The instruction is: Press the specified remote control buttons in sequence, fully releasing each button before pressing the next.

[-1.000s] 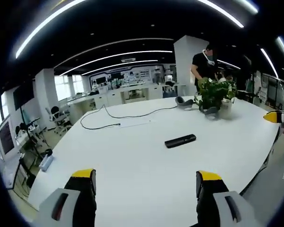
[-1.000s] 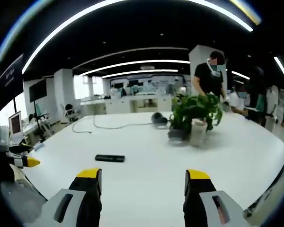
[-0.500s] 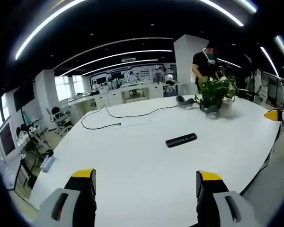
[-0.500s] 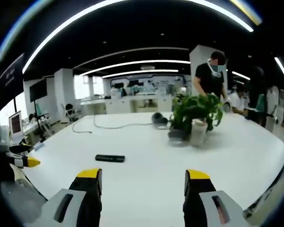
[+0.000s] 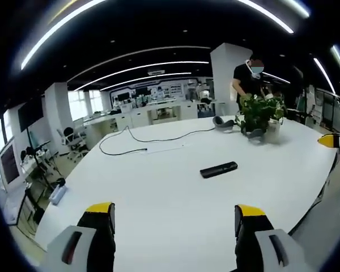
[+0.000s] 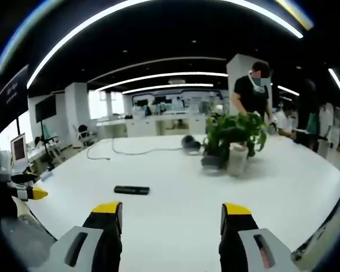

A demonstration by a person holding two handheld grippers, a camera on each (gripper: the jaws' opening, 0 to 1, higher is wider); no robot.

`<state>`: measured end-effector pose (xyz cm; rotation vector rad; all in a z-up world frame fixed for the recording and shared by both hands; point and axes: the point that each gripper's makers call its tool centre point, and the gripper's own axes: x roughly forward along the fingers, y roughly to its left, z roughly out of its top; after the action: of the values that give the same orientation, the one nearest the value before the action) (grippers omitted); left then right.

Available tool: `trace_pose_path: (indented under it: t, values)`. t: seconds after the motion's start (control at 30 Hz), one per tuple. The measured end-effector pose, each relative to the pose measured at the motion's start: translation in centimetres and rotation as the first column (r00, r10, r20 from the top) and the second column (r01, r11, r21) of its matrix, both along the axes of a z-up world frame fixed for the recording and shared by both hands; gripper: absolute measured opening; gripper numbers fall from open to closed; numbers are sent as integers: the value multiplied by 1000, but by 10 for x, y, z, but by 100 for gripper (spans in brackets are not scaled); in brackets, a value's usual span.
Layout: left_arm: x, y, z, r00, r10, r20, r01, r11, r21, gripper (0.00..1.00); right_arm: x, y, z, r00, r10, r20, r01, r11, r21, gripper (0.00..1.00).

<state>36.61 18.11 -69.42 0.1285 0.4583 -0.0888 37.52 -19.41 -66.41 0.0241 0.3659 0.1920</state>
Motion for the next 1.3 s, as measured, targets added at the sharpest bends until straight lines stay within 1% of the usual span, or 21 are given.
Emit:
trace_pose_path:
  t: [0.23, 0.27, 0.37, 0.77, 0.9, 1.07, 1.3]
  values:
    - [0, -1, 1, 1000, -5, 8, 5, 1000, -1, 91, 0, 1, 0, 1000, 4, -1, -4, 1000, -2, 69]
    - [0, 0, 1, 1000, -3, 7, 3, 1000, 7, 91, 0, 1, 0, 1000, 5, -1, -5, 1000, -2, 69]
    - [0, -1, 1, 1000, -3, 7, 3, 1000, -1, 91, 0, 1, -1, 1000, 6, -3, -6, 1000, -4, 69]
    - [1, -2, -1, 1000, -13, 1, 13, 1000, 1, 91, 0, -1, 1, 1000, -1, 9, 1, 1000, 8, 68]
    - [1, -3, -1, 1000, -19, -1, 19, 1000, 1, 91, 0, 0, 1, 1000, 3, 9, -3, 1000, 14, 66]
    - [2, -3, -2, 1000, -26, -2, 26, 1000, 5, 91, -1, 1, 3, 1000, 9, 18, -9, 1000, 21, 66]
    - [4, -6, -2, 999, -50, -3, 50, 998, 26, 90, -2, 1, 5, 1000, 15, 24, -16, 999, 38, 62]
